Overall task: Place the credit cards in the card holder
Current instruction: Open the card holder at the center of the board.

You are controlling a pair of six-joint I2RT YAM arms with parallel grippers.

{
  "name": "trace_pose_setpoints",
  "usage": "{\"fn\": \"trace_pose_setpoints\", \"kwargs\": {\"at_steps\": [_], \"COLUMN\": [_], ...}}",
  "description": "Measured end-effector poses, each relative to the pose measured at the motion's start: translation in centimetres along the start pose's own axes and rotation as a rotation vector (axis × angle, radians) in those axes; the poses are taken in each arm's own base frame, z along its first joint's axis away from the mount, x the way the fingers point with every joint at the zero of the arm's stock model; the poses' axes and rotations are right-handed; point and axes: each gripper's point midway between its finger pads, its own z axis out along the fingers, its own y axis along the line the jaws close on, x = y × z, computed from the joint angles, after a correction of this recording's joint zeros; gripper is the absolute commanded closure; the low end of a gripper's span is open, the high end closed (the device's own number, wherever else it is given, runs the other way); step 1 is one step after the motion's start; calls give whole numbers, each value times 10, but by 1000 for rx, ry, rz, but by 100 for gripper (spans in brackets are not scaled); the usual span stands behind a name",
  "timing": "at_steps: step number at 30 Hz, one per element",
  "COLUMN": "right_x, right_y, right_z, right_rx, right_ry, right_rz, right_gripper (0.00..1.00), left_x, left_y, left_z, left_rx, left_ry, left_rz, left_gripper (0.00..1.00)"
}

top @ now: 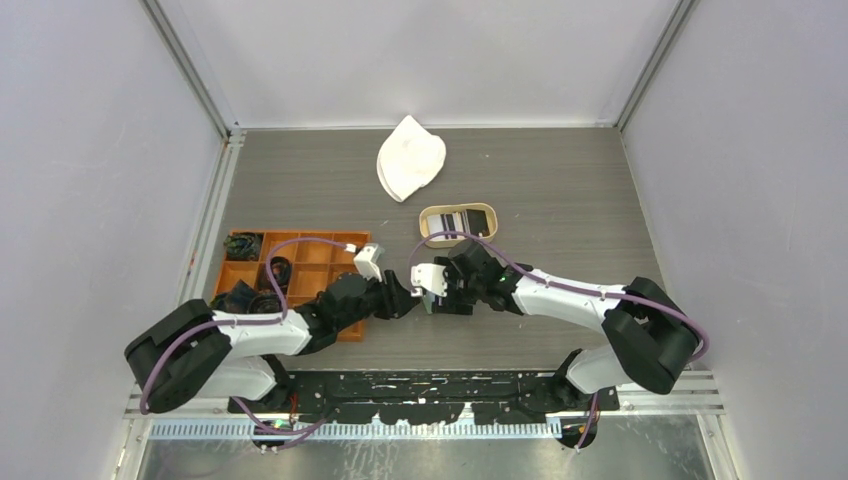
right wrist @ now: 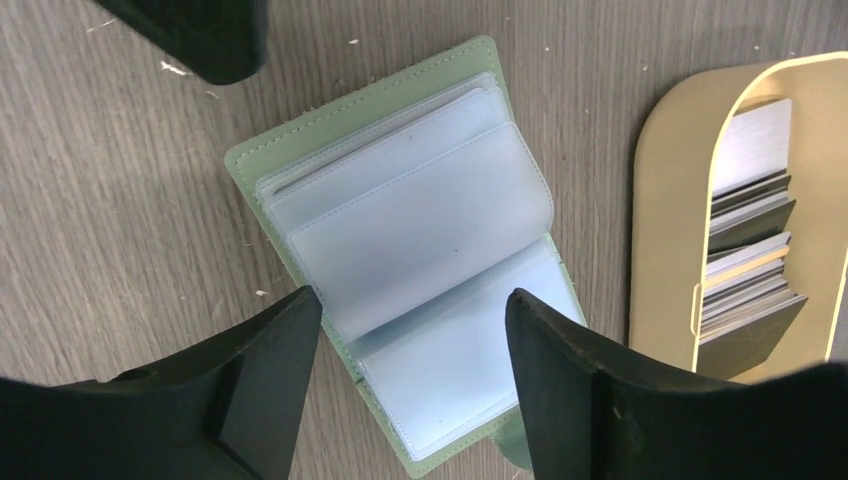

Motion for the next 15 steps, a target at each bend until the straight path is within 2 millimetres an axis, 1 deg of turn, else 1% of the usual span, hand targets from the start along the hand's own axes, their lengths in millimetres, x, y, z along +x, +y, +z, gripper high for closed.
{"fn": "trace_pose_setpoints", "kwargs": {"at_steps": [9, 15], "right_x": [-2, -5], "right_y": [-6, -16], "right_z": [-4, -9], "right_rx": [33, 65], "right_ry": [-4, -10], "right_rz": [67, 127], "right_gripper": [40, 45], "left_x": [12, 16], "left_y": [7, 8], "left_z": [7, 12], "left_rx": [-14, -18], "left_ry": [36, 49], "left_rz": [-9, -27], "left_gripper": [57, 55]}}
